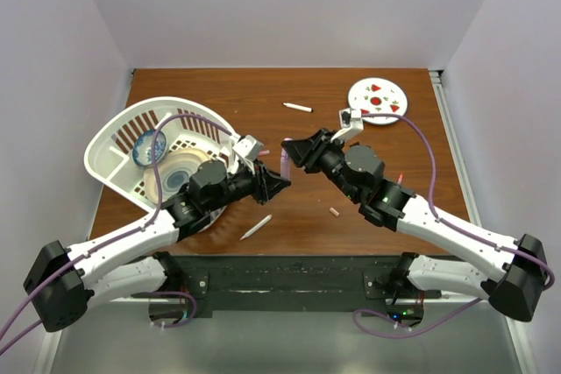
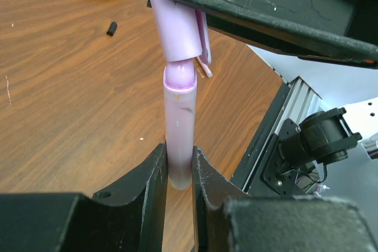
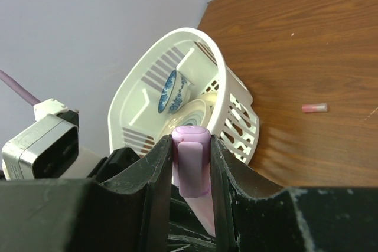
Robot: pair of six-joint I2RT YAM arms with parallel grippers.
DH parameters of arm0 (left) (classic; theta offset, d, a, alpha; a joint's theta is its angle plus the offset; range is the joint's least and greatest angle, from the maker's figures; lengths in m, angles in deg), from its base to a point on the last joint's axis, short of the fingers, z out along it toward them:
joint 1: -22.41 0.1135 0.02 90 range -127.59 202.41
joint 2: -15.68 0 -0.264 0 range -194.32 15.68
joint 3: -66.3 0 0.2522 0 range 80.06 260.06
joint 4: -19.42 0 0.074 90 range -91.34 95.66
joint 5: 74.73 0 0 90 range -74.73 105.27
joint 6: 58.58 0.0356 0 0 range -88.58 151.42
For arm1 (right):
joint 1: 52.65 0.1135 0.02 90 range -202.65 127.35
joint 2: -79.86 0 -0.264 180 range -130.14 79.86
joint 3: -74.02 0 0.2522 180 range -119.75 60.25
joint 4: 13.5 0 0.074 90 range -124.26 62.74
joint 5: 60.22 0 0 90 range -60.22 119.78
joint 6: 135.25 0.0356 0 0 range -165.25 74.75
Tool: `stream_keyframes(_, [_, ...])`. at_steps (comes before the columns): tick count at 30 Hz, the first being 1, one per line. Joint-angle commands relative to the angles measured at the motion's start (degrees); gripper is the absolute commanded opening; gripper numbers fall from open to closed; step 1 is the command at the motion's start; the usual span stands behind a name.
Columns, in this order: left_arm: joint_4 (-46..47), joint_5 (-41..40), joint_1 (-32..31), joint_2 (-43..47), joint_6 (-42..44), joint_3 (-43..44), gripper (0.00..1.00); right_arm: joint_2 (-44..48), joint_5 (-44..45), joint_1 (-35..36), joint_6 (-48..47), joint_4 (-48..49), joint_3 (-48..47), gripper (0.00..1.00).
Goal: Insert the pens into the pen caps
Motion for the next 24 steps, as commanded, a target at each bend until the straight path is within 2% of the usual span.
stream_keyframes(1, [8.05, -6.18, 0.95, 1.07, 0.72, 5.44, 0.0, 0.28, -0.48, 2.49, -5.35, -8.8, 3.58, 0.0])
stream_keyframes(8, [7.35, -5.56, 0.86, 2.39, 1.42, 4.74, 0.0, 3.8, -1.96, 2.57, -10.97, -9.16, 5.25, 0.0])
stream_keyframes(15, [7.96, -4.51, 0.86, 0.19, 1.95, 6.23, 0.0, 2.21, -8.82, 2.75, -9.4, -8.63, 5.78, 0.0])
stream_keyframes(24, [9.54, -9.69, 1.04, 0.01, 2.65, 5.88, 0.0, 4.32, -13.74, 3.01, -8.17, -9.42, 9.91, 0.0])
